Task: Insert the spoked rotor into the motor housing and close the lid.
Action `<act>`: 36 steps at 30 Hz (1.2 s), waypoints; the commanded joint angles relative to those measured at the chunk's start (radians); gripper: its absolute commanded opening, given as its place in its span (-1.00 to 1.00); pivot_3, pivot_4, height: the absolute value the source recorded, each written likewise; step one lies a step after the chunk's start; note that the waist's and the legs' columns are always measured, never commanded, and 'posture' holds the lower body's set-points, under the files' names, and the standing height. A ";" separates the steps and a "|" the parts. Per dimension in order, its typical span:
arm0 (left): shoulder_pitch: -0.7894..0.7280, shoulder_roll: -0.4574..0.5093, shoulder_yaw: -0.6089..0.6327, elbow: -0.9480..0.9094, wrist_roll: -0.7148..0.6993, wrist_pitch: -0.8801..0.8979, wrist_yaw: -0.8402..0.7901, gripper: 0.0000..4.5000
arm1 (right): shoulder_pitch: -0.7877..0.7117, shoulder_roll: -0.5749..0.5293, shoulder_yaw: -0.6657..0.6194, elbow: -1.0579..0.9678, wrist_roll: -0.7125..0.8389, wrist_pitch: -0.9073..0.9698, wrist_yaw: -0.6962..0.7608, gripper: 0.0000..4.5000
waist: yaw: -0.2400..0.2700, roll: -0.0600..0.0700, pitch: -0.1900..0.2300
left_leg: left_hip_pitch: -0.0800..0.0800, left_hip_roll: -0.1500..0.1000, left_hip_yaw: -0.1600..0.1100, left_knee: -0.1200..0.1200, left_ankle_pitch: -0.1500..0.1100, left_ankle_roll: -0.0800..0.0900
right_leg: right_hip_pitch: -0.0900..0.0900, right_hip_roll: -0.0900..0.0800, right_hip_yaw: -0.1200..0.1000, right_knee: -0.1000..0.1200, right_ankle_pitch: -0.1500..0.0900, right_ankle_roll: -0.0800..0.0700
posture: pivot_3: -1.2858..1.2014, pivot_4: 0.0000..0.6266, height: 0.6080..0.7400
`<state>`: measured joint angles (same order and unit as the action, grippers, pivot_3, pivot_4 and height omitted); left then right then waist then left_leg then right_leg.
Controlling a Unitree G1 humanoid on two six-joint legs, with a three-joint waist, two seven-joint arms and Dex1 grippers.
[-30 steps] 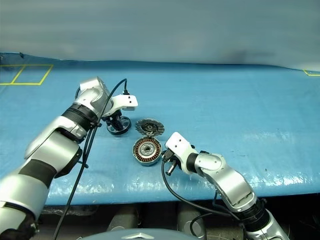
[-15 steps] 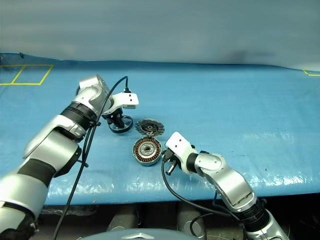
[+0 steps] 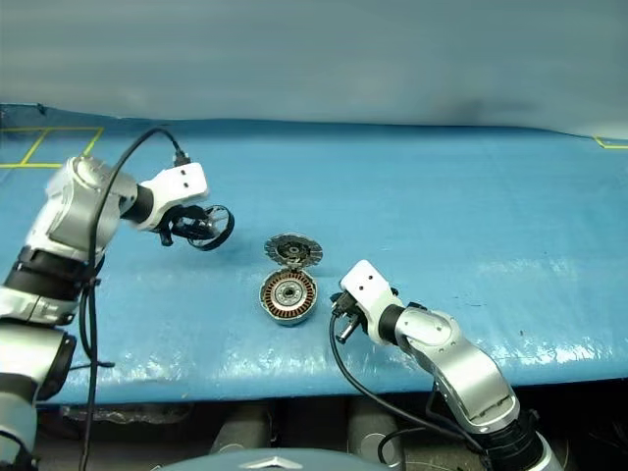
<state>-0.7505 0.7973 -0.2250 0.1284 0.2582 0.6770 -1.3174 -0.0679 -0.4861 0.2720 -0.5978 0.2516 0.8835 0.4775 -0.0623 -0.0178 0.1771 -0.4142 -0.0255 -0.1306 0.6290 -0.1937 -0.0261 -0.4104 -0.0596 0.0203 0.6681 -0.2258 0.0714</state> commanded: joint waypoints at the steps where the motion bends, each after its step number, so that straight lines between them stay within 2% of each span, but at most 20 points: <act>1: 0.101 0.021 0.181 -0.209 -0.087 0.069 0.088 -0.28 | 0.020 -0.004 -0.050 -0.039 0.018 -0.022 0.001 -1.00 | 0.004 0.000 0.000 | 0.000 0.000 0.000 0.000 0.000 0.000 | 0.000 0.000 0.000 0.000 0.000 0.000 | 0.03 -0.52 1.00; 7: 0.350 -0.053 0.431 -0.425 -0.218 0.084 0.260 -0.28 | 0.045 -0.008 -0.092 0.008 0.029 -0.085 0.029 -1.00 | 0.013 0.000 0.000 | 0.003 0.000 0.001 0.000 0.001 0.000 | 0.003 -0.001 0.000 -0.001 0.001 -0.001 | 0.03 -0.52 1.00; 10: 0.457 -0.121 0.540 -0.520 -0.291 0.071 0.337 -0.28 | 0.048 -0.007 -0.091 0.032 0.026 -0.112 0.042 -1.00 | 0.018 0.000 0.000 | 0.003 0.000 0.002 0.000 0.001 0.000 | 0.003 -0.001 0.000 -0.001 0.002 -0.001 | 0.03 -0.52 1.00; 15: 0.615 -0.245 0.637 -0.624 -0.414 -0.035 0.425 -0.28 | 0.042 0.011 -0.072 0.083 0.020 -0.161 0.061 -1.00 | 0.027 0.000 0.000 | 0.003 0.001 0.003 0.000 0.001 0.000 | 0.003 -0.001 0.000 -0.002 0.003 -0.003 | 0.03 -0.52 1.00; 19: 0.745 -0.360 0.636 -0.658 -0.459 -0.168 0.507 -0.28 | 0.042 0.013 -0.037 0.123 0.004 -0.179 0.074 -1.00 | 0.032 0.000 -0.001 | 0.004 0.001 0.004 0.000 0.001 0.000 | 0.005 -0.002 0.001 -0.005 0.002 -0.006 | 0.03 -0.52 1.00; 23: 0.860 -0.460 0.569 -0.683 -0.467 -0.362 0.553 -0.28 | 0.048 0.018 -0.031 0.139 0.001 -0.190 0.073 -1.00 | 0.040 0.000 -0.001 | 0.004 0.001 0.005 0.001 0.001 0.000 | 0.006 -0.002 0.001 -0.008 0.003 -0.008 | 0.03 -0.52 1.00; 28: 0.914 -0.553 0.500 -0.670 -0.502 -0.493 0.612 -0.28 | 0.062 0.017 -0.023 0.145 0.007 -0.186 0.080 -1.00 | 0.051 0.000 -0.001 | 0.004 0.001 0.007 0.001 0.003 0.001 | 0.006 -0.002 0.002 -0.008 0.004 -0.008 | 0.03 -0.52 1.00; 31: 0.935 -0.568 0.465 -0.647 -0.535 -0.532 0.609 -0.28 | 0.071 0.016 -0.011 0.145 0.006 -0.187 0.088 -1.00 | 0.050 0.000 -0.001 | 0.004 0.001 0.007 0.001 0.003 0.002 | 0.007 -0.002 0.002 -0.008 0.004 -0.008 | 0.03 -0.52 1.00; 36: 0.957 -0.531 0.389 -0.621 -0.576 -0.507 0.581 -0.28 | 0.082 0.029 -0.019 0.151 0.008 -0.210 0.090 -1.00 | 0.049 0.000 -0.001 | 0.004 0.001 0.008 0.001 0.003 0.002 | 0.006 -0.002 0.002 -0.008 0.004 -0.008 | 0.03 -0.52 1.00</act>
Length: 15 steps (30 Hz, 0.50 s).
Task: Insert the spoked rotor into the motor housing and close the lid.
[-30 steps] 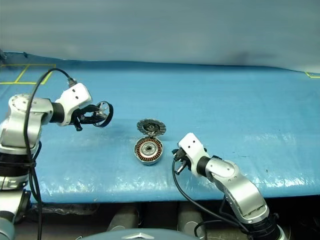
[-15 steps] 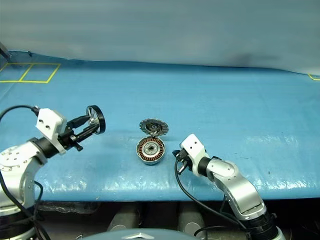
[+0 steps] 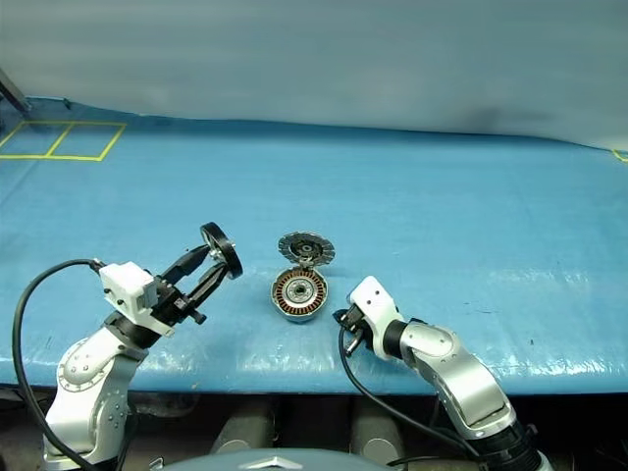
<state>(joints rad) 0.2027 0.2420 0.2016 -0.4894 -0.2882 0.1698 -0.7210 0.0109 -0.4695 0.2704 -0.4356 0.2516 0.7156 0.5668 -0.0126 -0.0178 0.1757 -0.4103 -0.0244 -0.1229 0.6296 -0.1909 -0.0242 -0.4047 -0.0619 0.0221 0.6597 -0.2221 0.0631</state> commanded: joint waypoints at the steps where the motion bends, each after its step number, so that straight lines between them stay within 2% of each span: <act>1: 0.004 0.033 -0.055 0.000 -0.041 0.008 -0.025 -0.28 | 0.006 0.015 -0.021 -0.009 0.009 -0.047 -0.002 -1.00 | -0.001 0.000 0.000 | 0.000 0.000 0.000 0.000 0.000 0.000 | 0.000 0.000 0.000 0.000 0.000 0.000 | 0.03 -0.52 1.00; 9: -0.042 0.135 -0.183 0.044 -0.067 0.117 -0.074 -0.28 | 0.033 0.026 -0.062 -0.004 0.012 -0.107 -0.011 -1.00 | -0.001 0.000 0.000 | 0.000 0.000 0.000 0.000 0.000 0.000 | -0.001 0.000 0.000 0.000 0.000 0.000 | 0.03 -0.52 1.00; 15: -0.127 0.208 -0.219 0.084 -0.091 0.174 -0.127 -0.28 | 0.045 0.032 -0.076 -0.011 0.010 -0.136 -0.013 -1.00 | -0.003 0.001 0.000 | -0.002 0.000 0.000 -0.001 0.000 0.000 | -0.003 0.000 0.000 0.000 0.000 0.000 | 0.03 -0.52 1.00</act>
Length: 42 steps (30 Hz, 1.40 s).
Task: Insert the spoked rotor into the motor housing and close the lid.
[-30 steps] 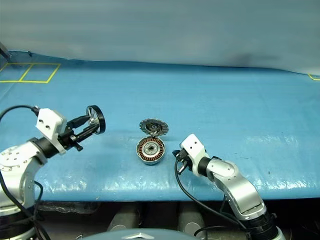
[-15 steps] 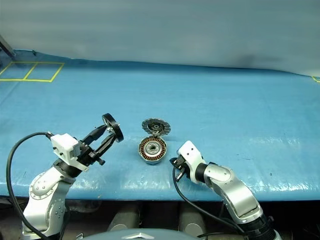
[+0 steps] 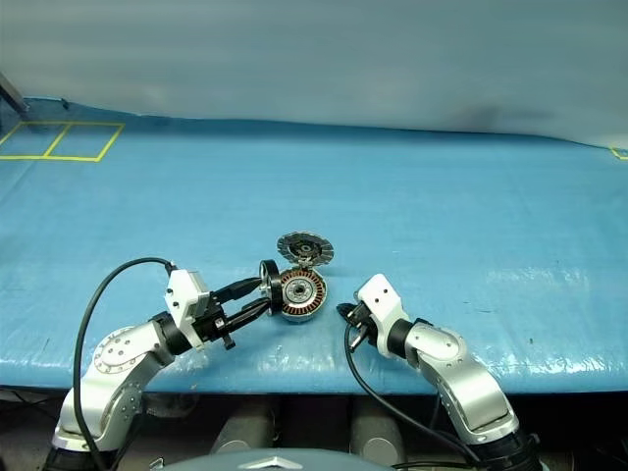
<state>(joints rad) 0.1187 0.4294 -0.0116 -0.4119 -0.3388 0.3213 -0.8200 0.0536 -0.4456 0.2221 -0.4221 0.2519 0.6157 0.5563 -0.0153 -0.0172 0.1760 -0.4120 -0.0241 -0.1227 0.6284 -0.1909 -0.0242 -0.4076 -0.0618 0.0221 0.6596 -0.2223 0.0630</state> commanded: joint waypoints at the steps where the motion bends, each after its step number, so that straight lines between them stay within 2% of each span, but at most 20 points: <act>1: -0.064 0.031 -0.007 0.010 -0.053 0.040 -0.037 -0.28 | 0.007 0.008 -0.029 -0.025 0.007 -0.053 -0.001 -1.00 | 0.000 0.000 0.000 | 0.000 0.000 0.000 0.000 0.000 0.000 | 0.000 0.000 0.000 0.000 0.000 0.000 | 0.03 -0.52 1.00; 6: -0.152 0.094 -0.023 0.035 -0.071 0.104 -0.077 -0.28 | 0.049 0.039 -0.048 0.003 0.014 -0.264 0.042 -1.00 | -0.003 0.000 0.000 | 0.000 0.000 0.000 -0.001 0.000 0.000 | -0.001 0.000 0.000 0.000 0.000 0.000 | 0.03 -0.52 1.00; 11: -0.226 0.136 -0.047 0.057 -0.075 0.158 -0.106 -0.28 | 0.062 0.055 -0.084 0.064 0.090 -0.336 0.127 -1.00 | -0.009 0.000 0.000 | 0.000 0.000 0.000 -0.001 0.000 0.000 | 0.000 0.000 0.000 0.000 0.000 0.000 | 0.03 -0.52 1.00; 16: -0.300 0.170 -0.089 0.081 -0.056 0.198 -0.121 -0.28 | 0.072 0.047 -0.097 0.133 0.097 -0.396 0.182 -1.00 | -0.008 0.000 0.000 | 0.000 0.000 0.000 -0.001 0.000 0.000 | -0.001 0.000 0.000 0.000 0.000 0.000 | 0.03 -0.52 1.00; 29: -0.483 0.217 -0.205 0.170 0.004 0.219 -0.196 -0.28 | 0.100 0.036 -0.077 0.187 0.062 -0.396 0.185 -1.00 | -0.009 0.000 0.000 | 0.000 0.000 0.001 -0.002 0.000 0.000 | -0.001 0.000 0.000 -0.001 0.000 0.000 | 0.03 -0.52 1.00; 42: -0.488 0.253 -0.235 0.189 0.045 0.221 -0.222 -0.28 | 0.117 0.047 -0.073 0.177 0.045 -0.376 0.151 -1.00 | -0.009 0.000 0.000 | 0.000 0.000 0.000 -0.003 0.000 0.000 | -0.001 0.000 0.000 -0.001 0.000 0.000 | 0.03 -0.52 1.00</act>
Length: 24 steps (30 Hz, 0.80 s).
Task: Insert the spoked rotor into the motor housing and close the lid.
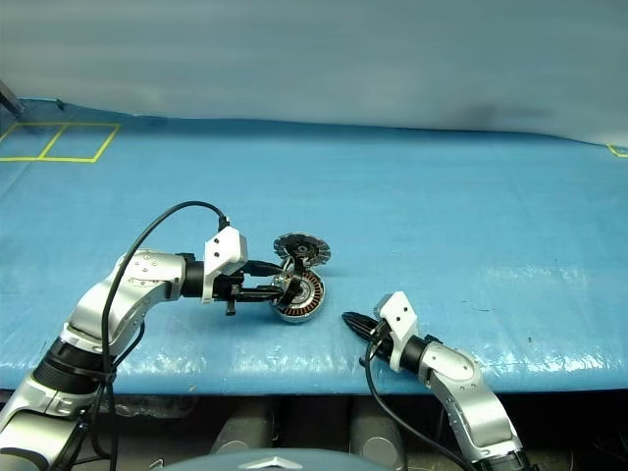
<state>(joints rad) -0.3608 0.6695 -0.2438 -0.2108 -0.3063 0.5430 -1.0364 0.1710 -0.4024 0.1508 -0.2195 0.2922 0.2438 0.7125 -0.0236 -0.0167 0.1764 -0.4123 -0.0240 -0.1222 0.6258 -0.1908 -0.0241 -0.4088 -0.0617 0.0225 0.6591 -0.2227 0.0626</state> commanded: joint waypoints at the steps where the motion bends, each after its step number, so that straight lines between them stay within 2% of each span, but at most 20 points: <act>1: -0.008 0.014 -0.003 -0.011 0.015 -0.002 -0.006 -0.28 | -0.001 0.005 -0.001 -0.027 0.004 -0.002 -0.006 -1.00 | 0.000 0.000 0.000 | 0.000 0.000 0.000 0.000 0.000 0.000 | 0.000 0.000 0.000 0.000 0.000 0.000 | 0.03 -0.52 1.00; 13: -0.041 0.014 -0.012 0.002 0.033 0.009 -0.020 -0.28 | 0.001 0.010 0.003 -0.028 -0.005 0.006 -0.016 -1.00 | 0.000 0.000 0.000 | 0.000 0.000 0.000 0.000 0.000 0.000 | 0.000 0.000 0.000 0.000 0.000 0.000 | 0.03 -0.52 1.00; 24: -0.059 0.051 -0.013 -0.020 0.036 0.046 -0.039 -0.28 | -0.009 0.017 0.010 -0.015 -0.012 0.011 -0.024 -1.00 | -0.003 0.000 0.000 | 0.000 0.000 0.000 0.000 0.000 0.000 | 0.000 0.000 0.000 0.000 0.000 0.000 | 0.03 -0.52 1.00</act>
<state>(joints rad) -0.4081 0.7048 -0.2583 -0.2086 -0.2765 0.5818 -1.0708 0.1692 -0.3916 0.1575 -0.2193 0.2798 0.2524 0.6912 -0.0269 -0.0167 0.1764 -0.4122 -0.0239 -0.1222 0.6258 -0.1908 -0.0241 -0.4089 -0.0615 0.0224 0.6593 -0.2227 0.0627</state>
